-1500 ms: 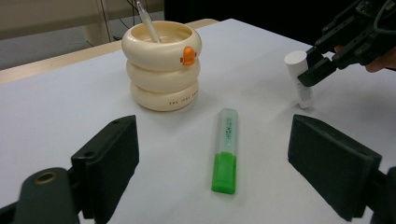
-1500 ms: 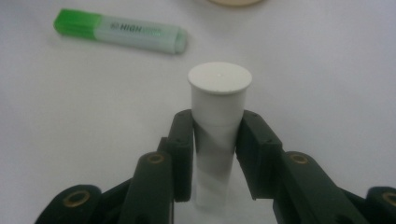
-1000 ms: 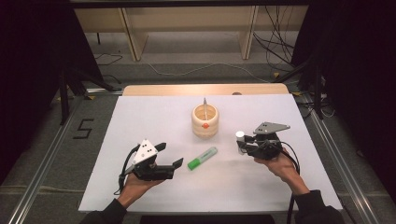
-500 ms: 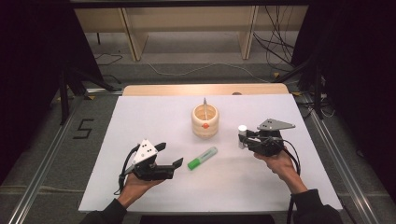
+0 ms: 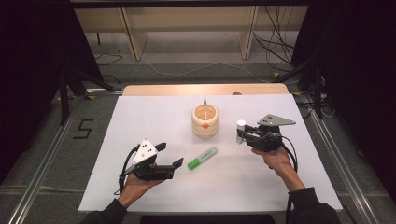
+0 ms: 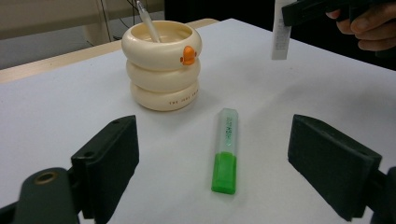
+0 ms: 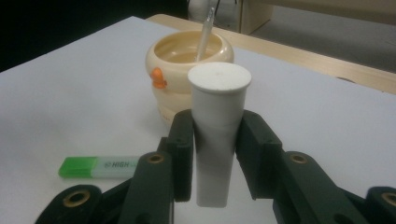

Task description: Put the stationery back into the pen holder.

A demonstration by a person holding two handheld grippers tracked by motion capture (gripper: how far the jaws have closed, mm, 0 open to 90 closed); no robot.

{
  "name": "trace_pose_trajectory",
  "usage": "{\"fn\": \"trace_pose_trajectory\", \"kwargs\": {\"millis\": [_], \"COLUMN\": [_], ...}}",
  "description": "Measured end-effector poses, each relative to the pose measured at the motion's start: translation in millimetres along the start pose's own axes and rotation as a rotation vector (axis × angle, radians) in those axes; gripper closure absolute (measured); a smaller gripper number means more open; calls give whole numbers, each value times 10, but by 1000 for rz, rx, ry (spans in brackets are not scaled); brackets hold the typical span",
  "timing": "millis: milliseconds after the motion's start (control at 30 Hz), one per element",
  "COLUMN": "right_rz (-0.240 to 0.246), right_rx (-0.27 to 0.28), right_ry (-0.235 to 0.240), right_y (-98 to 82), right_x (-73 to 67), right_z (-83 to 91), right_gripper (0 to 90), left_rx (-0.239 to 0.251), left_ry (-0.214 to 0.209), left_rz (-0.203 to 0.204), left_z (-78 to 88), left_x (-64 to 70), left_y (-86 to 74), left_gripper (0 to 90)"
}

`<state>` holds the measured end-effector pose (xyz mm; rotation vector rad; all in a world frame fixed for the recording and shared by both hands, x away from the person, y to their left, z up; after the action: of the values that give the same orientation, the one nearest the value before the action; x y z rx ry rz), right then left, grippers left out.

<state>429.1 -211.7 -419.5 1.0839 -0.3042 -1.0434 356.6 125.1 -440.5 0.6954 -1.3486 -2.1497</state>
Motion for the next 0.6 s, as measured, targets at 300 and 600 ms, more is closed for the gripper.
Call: {"fn": "trace_pose_trajectory", "kwargs": {"millis": [300,600], "right_rz": [-10,-5], "right_rx": [15,34], "right_ry": [4,10], "right_y": [82,151], "right_x": [-42,-71], "right_z": [-72,-118], "right_gripper": [683,683], "left_rx": [1,1], "left_ry": [3,3], "left_rz": [-2,-3], "left_z": [11,12], "left_x": [-13,-14], "left_y": [2,0], "left_gripper": [160,160]}}
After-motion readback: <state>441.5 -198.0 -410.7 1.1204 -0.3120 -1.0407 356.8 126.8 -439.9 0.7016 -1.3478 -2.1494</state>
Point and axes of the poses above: each handheld gripper's, and its own axes: z roughly backward along the jaws, y roughly out of its top, x roughly to its right, the point moved 3 cm from there along -z, roughly forward along the jaws, and after that the axes turned 14 degrees about -z, right-handed, at the moved point
